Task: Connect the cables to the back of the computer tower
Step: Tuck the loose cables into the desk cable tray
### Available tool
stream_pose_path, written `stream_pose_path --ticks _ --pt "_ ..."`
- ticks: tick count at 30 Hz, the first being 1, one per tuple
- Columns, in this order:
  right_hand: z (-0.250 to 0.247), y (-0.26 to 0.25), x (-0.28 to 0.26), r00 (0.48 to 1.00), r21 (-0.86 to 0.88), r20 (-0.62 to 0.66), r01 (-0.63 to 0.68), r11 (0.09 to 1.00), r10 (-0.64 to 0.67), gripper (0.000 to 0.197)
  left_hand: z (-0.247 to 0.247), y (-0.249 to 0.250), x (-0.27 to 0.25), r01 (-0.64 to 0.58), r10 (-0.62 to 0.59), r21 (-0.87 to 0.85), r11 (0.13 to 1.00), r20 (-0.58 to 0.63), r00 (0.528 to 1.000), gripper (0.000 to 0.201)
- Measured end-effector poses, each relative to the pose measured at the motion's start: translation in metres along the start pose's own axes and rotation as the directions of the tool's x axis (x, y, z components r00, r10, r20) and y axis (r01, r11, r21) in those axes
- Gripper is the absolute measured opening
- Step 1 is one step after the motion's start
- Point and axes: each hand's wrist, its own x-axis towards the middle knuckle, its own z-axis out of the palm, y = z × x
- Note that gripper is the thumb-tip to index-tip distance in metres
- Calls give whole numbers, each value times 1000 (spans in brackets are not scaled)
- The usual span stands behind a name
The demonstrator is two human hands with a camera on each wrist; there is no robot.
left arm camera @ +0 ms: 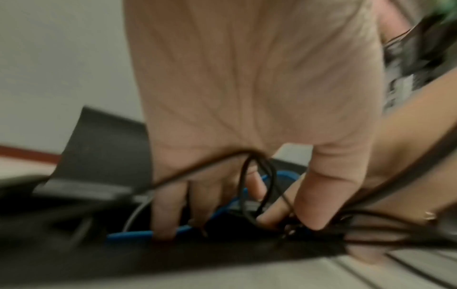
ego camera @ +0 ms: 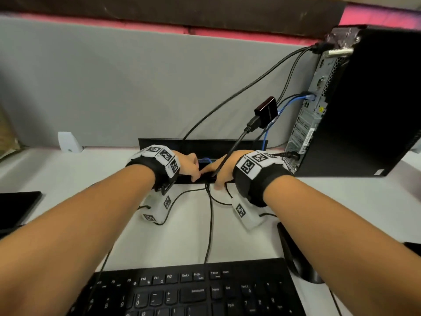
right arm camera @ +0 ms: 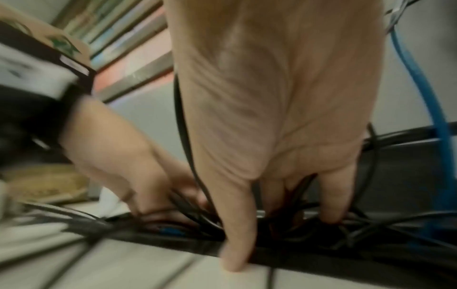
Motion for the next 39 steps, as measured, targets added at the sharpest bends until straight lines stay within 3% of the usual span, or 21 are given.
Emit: stream_pose_path --ticks 3,5,6,8,10,12,14,16,17,20,22,24,26,31,33,36,37,38,39 --pt "-7 6 13 996 -123 -67 -64 990 56 58 -12 1 -35 -24 30 100 995 -62 998 61" --pt "-10 8 17 988 -55 -119 -108 993 101 48 -18 6 -61 -41 57 254 966 -56 997 82" --pt "-8 10 25 986 50 -138 -90 995 96 43 -17 9 -72 -38 54 371 928 -33 998 91" --pt "-4 13 45 982 82 -176 -49 995 63 38 -9 11 -80 -26 27 526 850 4 1000 101" --pt "-2 11 60 975 37 -166 -140 989 144 42 1 9 -74 -10 27 511 859 -26 999 92" --pt "4 8 62 953 80 -174 -237 968 247 25 6 3 -60 -6 75 392 920 -163 984 67" --pt "1 -1 46 954 114 -169 -230 966 247 15 2 -3 -46 -27 110 255 966 -314 943 53" --pt "-3 -4 39 964 132 -148 -204 970 223 27 -5 -6 -32 -90 170 206 974 -411 896 54" --pt "-5 2 53 965 123 -134 -210 970 225 31 -7 -8 -23 -120 209 233 965 -406 890 54" --pt "-4 18 88 975 100 -93 -190 977 199 40 -5 -6 -4 -151 241 311 938 -273 931 46" --pt "-3 9 66 971 118 -118 -195 974 209 46 -7 -2 4 -103 188 305 947 -261 947 40" --pt "2 2 43 961 142 -177 -189 972 212 30 -7 2 10 -77 171 338 938 -261 950 37" --pt "9 1 34 965 143 -177 -170 975 194 27 0 7 17 -80 173 393 916 -208 963 35" --pt "8 5 15 997 133 -71 50 990 -41 52 9 -12 37 -50 69 496 867 -21 997 38" --pt "9 9 -9 984 245 -79 173 954 -158 62 0 -17 39 -48 50 461 886 8 999 36" --pt "10 28 -52 963 509 -253 214 834 -92 43 -2 -22 60 -36 22 414 910 40 999 33" --pt "10 36 -65 949 482 -310 204 852 -52 34 -3 -22 64 -20 10 424 905 25 1000 31" --pt "10 41 -77 956 407 -288 170 897 -50 29 -1 -24 68 -13 14 416 909 0 1000 30" --pt "13 42 -87 981 309 -180 126 943 -73 31 2 -25 75 9 1 408 913 -24 1000 32"
